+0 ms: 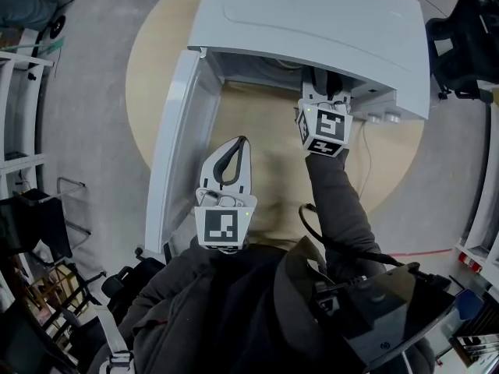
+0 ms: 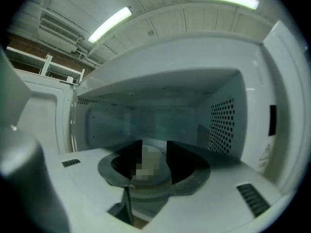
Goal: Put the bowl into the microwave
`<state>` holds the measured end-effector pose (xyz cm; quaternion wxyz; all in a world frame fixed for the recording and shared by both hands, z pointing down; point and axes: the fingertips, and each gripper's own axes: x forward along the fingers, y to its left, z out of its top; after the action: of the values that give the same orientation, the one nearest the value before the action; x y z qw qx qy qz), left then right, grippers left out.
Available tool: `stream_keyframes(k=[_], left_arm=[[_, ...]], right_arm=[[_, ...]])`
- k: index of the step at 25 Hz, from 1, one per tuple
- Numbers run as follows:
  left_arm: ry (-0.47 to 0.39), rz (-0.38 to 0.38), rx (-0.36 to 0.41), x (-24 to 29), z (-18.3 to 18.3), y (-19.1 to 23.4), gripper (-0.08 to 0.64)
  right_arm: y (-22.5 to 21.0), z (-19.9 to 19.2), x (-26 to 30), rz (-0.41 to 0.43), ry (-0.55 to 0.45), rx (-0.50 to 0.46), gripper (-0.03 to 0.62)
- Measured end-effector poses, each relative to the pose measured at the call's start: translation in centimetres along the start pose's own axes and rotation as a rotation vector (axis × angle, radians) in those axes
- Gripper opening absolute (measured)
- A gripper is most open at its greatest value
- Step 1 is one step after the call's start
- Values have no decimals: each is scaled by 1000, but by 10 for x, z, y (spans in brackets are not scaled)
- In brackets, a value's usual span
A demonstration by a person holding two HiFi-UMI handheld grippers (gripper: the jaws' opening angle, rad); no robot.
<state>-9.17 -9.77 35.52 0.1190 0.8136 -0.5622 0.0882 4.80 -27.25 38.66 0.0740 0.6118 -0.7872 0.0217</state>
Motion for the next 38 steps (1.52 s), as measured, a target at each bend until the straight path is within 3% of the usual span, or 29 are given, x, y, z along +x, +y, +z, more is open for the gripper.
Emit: stream_keyframes(k=[5,10,16,19,23,30,38], left_arm=[[-21,-48,26,3,1,-11,9],[-48,-111,71,-9,1,-43,9],[-105,-71,49,-38,26,-63,9],[-134,-64,73,-58,39,-82,9],[-185,-62,116,-81,54,-112,9],[-265,-62,159,-110,75,-141,9],[-265,-81,165,-122,71,-160,9]], right_arm=[[20,-5,-50,30,15,67,144],[64,7,-127,170,23,183,144],[88,46,-202,317,-7,213,144],[84,63,-237,341,-38,196,139],[75,82,-274,366,-88,179,36],[78,97,-312,383,-123,156,9],[72,94,-326,368,-127,170,6]])
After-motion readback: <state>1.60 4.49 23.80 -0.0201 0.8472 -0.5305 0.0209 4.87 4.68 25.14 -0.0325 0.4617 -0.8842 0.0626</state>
